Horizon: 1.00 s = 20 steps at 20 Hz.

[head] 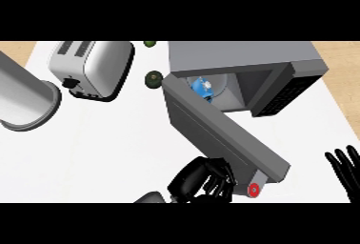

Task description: Pick up the milk, place it into the microwave and close the microwave

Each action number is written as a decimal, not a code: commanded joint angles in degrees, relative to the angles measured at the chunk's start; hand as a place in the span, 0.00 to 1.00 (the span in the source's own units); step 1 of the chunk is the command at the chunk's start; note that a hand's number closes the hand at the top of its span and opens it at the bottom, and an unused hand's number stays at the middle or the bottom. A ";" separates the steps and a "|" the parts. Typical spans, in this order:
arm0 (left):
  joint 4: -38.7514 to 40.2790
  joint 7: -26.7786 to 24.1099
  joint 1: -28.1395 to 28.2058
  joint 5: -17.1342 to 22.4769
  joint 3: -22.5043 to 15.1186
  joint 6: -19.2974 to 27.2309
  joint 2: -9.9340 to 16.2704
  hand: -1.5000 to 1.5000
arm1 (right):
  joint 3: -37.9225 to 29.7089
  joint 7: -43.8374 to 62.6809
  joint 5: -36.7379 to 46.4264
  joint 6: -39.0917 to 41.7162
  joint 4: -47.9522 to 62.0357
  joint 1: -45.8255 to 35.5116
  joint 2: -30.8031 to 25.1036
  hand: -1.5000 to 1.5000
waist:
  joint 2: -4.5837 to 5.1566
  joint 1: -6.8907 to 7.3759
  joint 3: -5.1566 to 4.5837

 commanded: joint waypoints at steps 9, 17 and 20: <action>4.04 0.29 -14.43 12.53 -3.72 16.34 -1.34 1.00 | 2.20 8.14 -6.73 0.86 -11.33 -0.32 -3.44 0.00 | 0.93 -3.80 -0.13; 9.80 -1.19 -24.20 19.75 -0.02 21.81 -1.38 1.00 | 2.35 12.83 -9.91 -1.88 -15.47 -0.31 -4.59 0.00 | 1.50 -5.02 -0.03; 13.46 -4.11 -25.36 21.59 0.79 22.53 -1.39 1.00 | 2.02 13.93 -10.96 -2.25 -17.11 -0.36 -5.39 0.00 | 1.97 -6.12 -0.06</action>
